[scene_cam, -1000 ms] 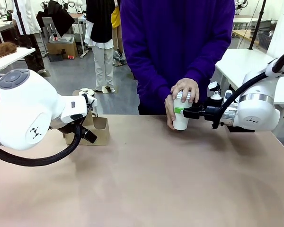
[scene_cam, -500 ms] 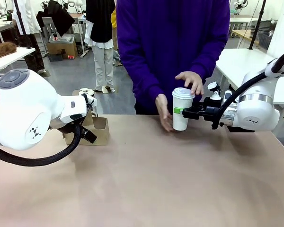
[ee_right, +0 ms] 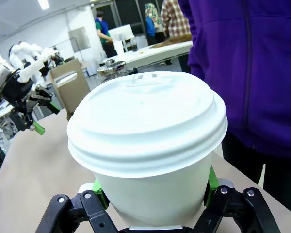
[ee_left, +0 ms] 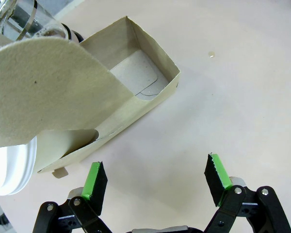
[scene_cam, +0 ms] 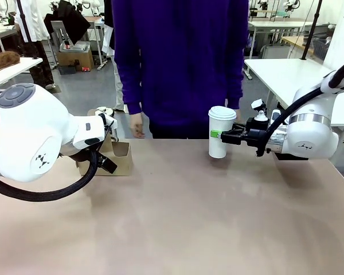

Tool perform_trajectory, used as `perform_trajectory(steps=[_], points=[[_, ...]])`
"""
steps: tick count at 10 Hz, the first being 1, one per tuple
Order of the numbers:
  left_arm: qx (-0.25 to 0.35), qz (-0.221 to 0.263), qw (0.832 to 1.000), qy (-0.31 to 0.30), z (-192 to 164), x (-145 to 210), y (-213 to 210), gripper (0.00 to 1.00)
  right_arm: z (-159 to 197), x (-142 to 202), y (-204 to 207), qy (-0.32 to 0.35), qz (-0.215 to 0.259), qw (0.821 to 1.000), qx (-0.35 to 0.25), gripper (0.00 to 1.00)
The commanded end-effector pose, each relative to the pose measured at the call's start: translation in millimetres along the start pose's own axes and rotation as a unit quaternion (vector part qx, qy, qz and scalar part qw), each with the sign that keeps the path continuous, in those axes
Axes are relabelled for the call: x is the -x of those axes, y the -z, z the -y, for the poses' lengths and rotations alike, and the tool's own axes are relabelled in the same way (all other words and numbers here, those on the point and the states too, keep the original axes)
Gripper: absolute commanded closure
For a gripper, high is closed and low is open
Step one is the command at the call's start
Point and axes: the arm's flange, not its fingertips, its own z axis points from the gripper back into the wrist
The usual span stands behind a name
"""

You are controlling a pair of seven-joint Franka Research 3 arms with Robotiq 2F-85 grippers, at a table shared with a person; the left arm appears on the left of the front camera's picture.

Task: Pour a drink into a cup and package it in a carrier.
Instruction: When a person places the Paper Cup Lid on the 600 ml Paper Cup , lift the 600 ml Paper Cup.

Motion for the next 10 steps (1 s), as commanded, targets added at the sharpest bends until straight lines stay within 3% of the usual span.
perform_trajectory(steps=[1, 5, 10], points=[[0.001, 0.000, 1.000, -0.001, 0, 0, 0, 0.00, -2, -4, 3, -0.001, 0.003, 1.000, 0.002, 0.16], [0.001, 0.000, 1.000, -0.001, 0, 0, 0, 0.00, 0, 0, 0, 0.000, 0.000, 1.000, 0.000, 0.16], [0.001, 0.000, 1.000, -0.001, 0, 0, 0, 0.00, -71, -112, -45, -0.028, -0.003, 0.999, -0.031, 0.16]])
